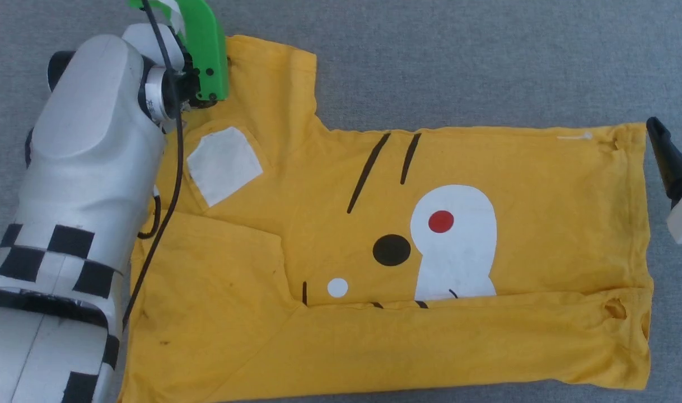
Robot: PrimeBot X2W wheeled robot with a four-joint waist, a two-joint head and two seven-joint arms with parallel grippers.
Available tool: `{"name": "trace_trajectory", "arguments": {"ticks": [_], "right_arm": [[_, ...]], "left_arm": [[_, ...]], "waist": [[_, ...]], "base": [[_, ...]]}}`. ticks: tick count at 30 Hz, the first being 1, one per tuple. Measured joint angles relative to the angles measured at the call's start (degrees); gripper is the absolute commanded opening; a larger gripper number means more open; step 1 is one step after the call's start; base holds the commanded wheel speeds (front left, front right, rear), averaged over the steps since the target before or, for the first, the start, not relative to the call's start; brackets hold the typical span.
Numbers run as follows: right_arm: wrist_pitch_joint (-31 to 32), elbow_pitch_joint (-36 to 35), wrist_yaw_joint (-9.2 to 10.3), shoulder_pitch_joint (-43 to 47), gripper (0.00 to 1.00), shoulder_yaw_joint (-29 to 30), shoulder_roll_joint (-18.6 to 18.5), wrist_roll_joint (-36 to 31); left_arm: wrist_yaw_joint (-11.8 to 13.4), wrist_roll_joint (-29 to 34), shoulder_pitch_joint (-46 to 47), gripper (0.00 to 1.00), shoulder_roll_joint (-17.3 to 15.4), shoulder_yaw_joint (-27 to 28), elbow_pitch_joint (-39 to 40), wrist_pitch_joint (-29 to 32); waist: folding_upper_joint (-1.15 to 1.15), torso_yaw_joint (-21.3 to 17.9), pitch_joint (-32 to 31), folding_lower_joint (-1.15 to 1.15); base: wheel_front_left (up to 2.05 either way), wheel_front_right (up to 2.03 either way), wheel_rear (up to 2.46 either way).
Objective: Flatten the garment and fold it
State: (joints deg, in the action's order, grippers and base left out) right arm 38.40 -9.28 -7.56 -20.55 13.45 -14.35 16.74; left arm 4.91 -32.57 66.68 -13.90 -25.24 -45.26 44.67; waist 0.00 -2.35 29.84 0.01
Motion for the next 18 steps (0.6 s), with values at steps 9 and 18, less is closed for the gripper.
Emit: {"name": "trace_trajectory", "arguments": {"ticks": [9, 18], "right_arm": [[0.26, -1.4, 0.0, 0.04, 1.0, 1.53, -0.05, -0.02], [4.16, -3.19, 0.0, 0.26, 1.0, 1.66, -1.68, -0.04]], "left_arm": [[1.13, -0.7, 1.56, 0.0, -0.43, 0.2, 0.08, 4.39], [-3.05, -5.26, -3.22, 0.0, 0.4, 4.59, 3.58, -9.13]], "waist": [[0.0, -1.02, 1.94, -0.01], [0.0, 0.83, 0.63, -0.01]], "base": [[0.0, 0.0, 0.0], [0.0, 0.0, 0.0]]}}
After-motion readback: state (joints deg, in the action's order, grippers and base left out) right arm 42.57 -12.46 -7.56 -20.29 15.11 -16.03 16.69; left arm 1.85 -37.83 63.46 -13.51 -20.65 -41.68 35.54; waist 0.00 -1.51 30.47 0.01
